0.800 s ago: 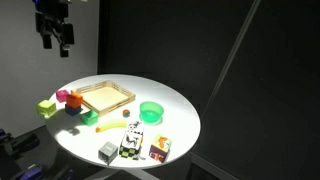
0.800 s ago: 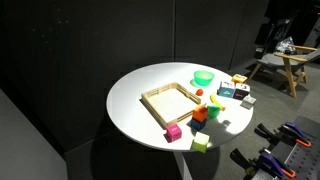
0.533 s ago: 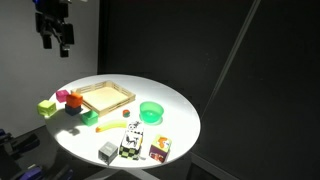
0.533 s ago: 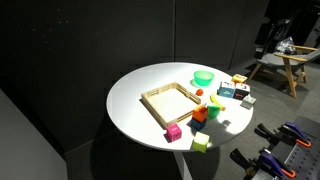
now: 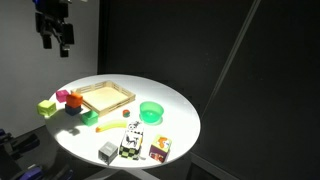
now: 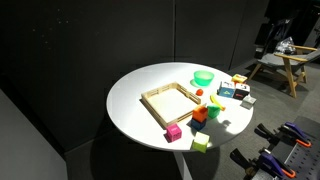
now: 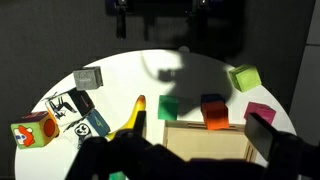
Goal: Put the orange toy bock on top of the dark green toy block
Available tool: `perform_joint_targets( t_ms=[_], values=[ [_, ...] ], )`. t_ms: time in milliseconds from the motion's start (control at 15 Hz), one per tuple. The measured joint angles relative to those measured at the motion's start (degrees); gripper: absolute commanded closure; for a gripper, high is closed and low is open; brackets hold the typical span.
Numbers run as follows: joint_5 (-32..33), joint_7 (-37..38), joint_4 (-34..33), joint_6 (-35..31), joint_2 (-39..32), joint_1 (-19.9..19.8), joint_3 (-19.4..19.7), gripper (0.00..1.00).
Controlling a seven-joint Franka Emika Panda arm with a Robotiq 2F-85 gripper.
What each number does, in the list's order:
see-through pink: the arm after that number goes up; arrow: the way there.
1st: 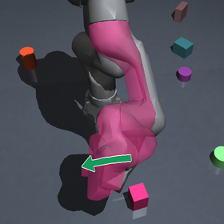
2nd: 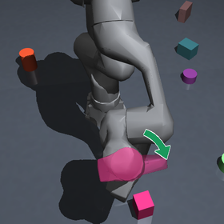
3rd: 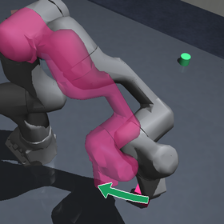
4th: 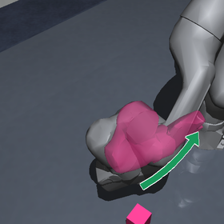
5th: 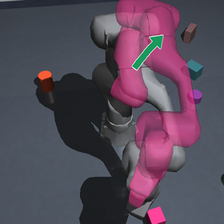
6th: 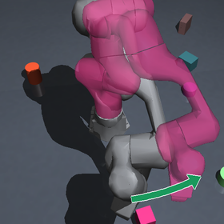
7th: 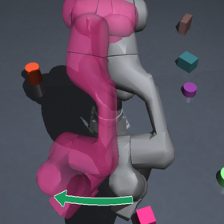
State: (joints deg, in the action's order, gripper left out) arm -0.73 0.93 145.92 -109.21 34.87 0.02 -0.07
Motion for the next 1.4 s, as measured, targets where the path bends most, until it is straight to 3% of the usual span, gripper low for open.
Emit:
perform_joint_targets(
  t_ms=[867, 1400],
  values=[
    [-0.04, 0.0, -0.01, -0.18, -0.56, 0.0, 0.0, 0.0],
    [-0.57, 0.0, -0.55, -6.61, -5.41, 1.58, -0.44, 0.0]
  ],
)
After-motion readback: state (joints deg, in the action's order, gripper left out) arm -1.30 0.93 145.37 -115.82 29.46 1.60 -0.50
